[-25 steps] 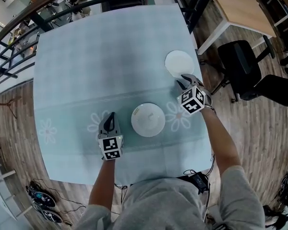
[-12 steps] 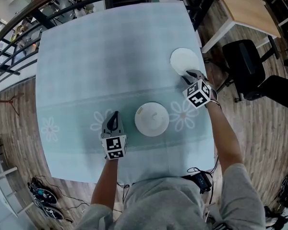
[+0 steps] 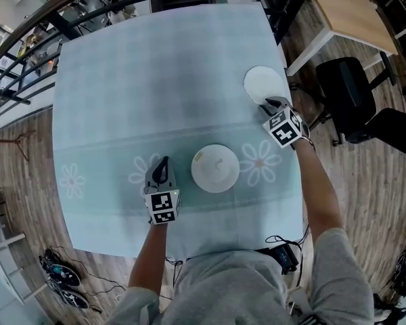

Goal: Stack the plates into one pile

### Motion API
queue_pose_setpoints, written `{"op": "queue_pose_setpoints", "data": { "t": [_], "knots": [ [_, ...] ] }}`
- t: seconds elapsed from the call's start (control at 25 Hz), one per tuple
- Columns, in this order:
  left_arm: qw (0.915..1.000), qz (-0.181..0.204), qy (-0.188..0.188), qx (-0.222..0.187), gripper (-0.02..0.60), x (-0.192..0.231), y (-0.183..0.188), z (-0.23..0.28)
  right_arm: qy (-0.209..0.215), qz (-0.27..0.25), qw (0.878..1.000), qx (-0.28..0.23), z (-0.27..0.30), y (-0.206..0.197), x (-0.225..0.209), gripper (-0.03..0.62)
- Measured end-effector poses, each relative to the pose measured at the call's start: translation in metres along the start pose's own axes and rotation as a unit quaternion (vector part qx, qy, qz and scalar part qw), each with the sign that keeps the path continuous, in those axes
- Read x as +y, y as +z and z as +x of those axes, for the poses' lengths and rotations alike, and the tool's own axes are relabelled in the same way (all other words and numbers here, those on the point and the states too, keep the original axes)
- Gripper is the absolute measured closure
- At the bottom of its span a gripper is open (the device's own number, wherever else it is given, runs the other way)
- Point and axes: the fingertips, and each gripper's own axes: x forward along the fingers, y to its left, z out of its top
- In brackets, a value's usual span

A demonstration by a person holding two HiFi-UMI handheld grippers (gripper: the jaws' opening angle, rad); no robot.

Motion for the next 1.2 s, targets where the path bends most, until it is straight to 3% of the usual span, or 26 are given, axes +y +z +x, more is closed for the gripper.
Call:
{"op": "queue_pose_setpoints", "data": {
  "t": [0.2, 0.32, 0.88, 1.2],
  "knots": [
    [1.0, -0.001, -0.005, 0.0, 0.563, 0.001, -0.003, -0.005, 0.012, -0.029, 0.999, 0.014, -0.004, -0.003, 0.012, 0.536],
    [1.0, 0.002, 0.003, -0.007, 0.563, 0.02, 0.005, -0.003, 0.003, -0.048, 0.999, -0.003, -0.002, 0.019, 0.015, 0.554],
    [1.0, -0.002, 0.0, -0.004, 0.563, 0.003, 0.001, 0.003, -0.02, -0.097, 0.993, -0.07, -0.108, 0.051, 0.056, 0.56],
    [1.0, -0.003, -0.004, -0.003, 0.563, -0.002, 0.0, 0.001, -0.011, -0.119, 0.989, -0.084, -0.14, 0.055, 0.117, 0.56]
  ]
}}
